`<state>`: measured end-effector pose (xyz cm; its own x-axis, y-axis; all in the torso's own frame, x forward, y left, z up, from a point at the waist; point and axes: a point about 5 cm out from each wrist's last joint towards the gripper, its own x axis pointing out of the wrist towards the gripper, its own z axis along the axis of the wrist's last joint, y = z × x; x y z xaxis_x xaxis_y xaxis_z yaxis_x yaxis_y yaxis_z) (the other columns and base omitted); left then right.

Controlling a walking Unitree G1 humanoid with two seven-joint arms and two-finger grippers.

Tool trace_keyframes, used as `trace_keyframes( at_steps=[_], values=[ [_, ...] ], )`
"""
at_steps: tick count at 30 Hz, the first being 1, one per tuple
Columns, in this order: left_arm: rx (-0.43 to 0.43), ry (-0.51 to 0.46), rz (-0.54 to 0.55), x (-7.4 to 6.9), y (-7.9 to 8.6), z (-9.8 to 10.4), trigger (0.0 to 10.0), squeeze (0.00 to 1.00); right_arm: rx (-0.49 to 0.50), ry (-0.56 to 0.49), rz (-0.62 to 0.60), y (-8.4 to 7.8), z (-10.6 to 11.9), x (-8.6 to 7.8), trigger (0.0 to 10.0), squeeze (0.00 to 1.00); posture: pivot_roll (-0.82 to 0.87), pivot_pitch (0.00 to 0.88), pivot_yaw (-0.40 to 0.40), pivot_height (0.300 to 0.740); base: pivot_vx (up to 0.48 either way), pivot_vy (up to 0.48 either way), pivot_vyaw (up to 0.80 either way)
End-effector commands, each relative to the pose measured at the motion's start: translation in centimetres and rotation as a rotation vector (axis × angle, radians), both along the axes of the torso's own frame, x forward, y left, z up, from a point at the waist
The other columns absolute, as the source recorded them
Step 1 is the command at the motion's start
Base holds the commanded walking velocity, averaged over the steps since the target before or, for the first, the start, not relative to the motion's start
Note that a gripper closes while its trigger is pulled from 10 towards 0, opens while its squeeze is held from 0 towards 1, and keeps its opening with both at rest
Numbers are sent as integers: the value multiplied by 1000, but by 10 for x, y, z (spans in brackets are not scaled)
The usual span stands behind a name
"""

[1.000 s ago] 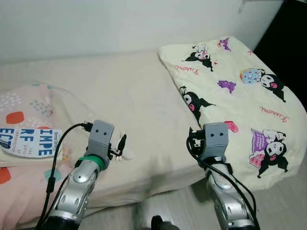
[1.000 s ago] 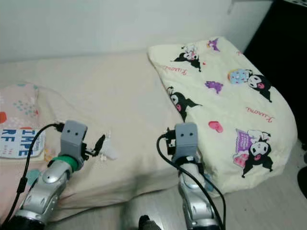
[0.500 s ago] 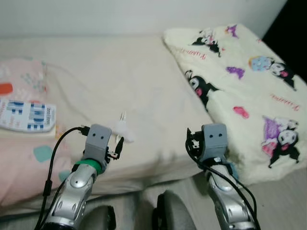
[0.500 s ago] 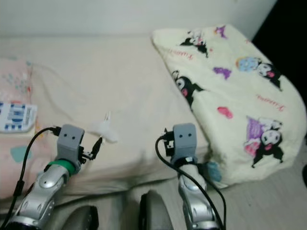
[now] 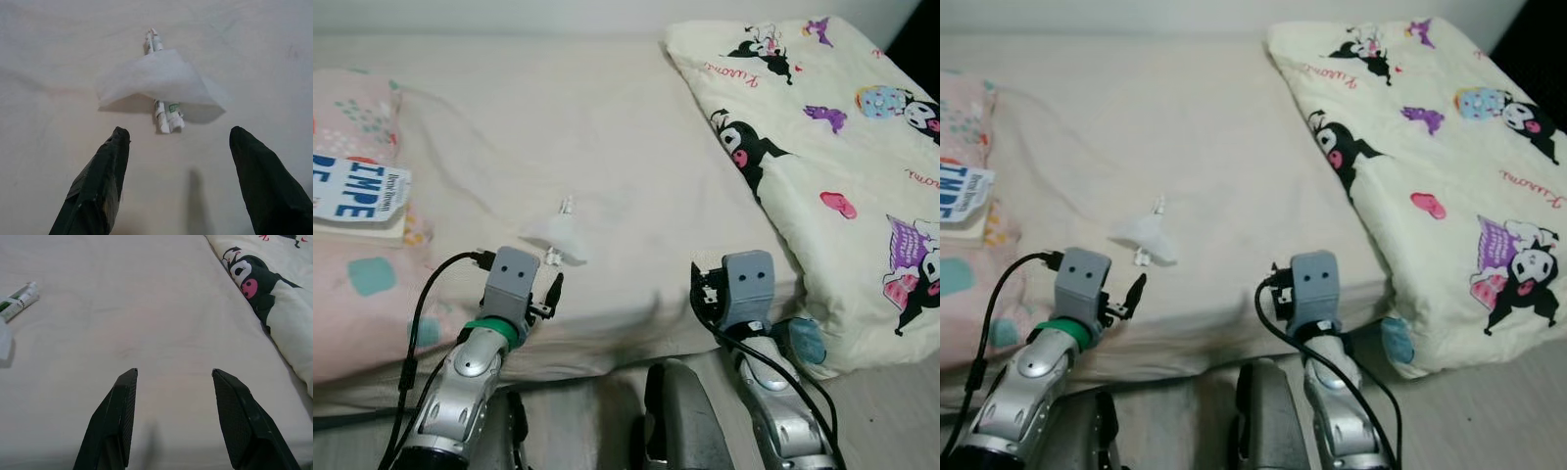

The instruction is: Clean up the room

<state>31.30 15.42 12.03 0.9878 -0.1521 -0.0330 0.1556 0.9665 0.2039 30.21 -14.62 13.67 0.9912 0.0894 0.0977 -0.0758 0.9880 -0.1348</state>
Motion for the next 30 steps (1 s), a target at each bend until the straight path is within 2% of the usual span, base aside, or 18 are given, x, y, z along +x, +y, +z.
trace_keyframes(
  at_steps=[1,3,4,5,6,8,9,11,14,15,17,18,20,21,24,26,30],
  values=[
    [26,10,-16,-1,0,-5,10000,0,-5,24,1,-2,-5,-4,10000,0,-71,276,-18,565,0,0,0],
    [38,-2,-30,2,-1,-3,10000,0,-4,19,2,-2,-3,-5,10000,0,-75,282,-18,565,0,0,0],
    [67,-33,-60,10,-1,5,10000,498,4,3,6,0,1,-4,10000,0,-79,288,-17,565,0,0,0],
    [67,-33,-60,10,-1,5,10000,498,4,3,6,0,1,-4,10000,0,-79,288,-17,565,0,0,0],
    [81,-51,-70,16,-1,11,10000,1000,8,-6,9,1,4,-4,10000,0,-85,293,-15,565,0,0,0],
    [95,-78,-64,31,2,23,10000,1000,17,-21,16,3,8,-4,10000,0,-89,296,-15,565,0,0,0],
    [95,-78,-64,31,2,23,10000,1000,17,-21,16,3,8,-4,10000,0,-89,296,-15,565,0,0,0],
    [82,-77,-51,45,5,31,10000,1000,19,-32,21,5,13,-4,10000,0,-111,320,-11,565,0,0,0],
    [66,-67,-45,51,6,33,10000,1000,18,-37,23,6,14,-5,10000,0,-111,320,-11,565,0,0,0],
    [39,-50,-50,58,5,36,10000,1000,15,-50,29,8,19,-5,10000,0,-134,348,-7,565,0,0,0],
    [39,-50,-50,58,5,36,10000,1000,15,-50,29,8,19,-5,10000,0,-134,348,-7,565,0,0,0],
    [22,-29,-58,66,5,40,10000,1000,8,-78,43,12,28,-7,10000,0,-164,384,-1,565,0,0,0],
    [22,-29,-58,66,5,40,10000,1000,8,-78,43,12,28,-7,10000,0,-164,384,-1,565,0,0,0],
    [-3,-1,-60,74,6,44,10000,0,4,-111,58,16,39,-9,10000,0,-180,406,6,565,0,0,0],
    [-3,-1,-60,74,6,44,10000,0,4,-111,58,16,39,-9,10000,0,-180,406,6,565,0,0,0],
    [-8,13,-59,86,9,58,10000,0,9,-183,71,21,65,-21,10000,0,-225,470,23,565,0,0,0],
    [-7,10,-60,89,10,63,10000,0,15,-201,69,21,73,-26,10000,0,-240,490,27,565,0,0,0]
  ],
)
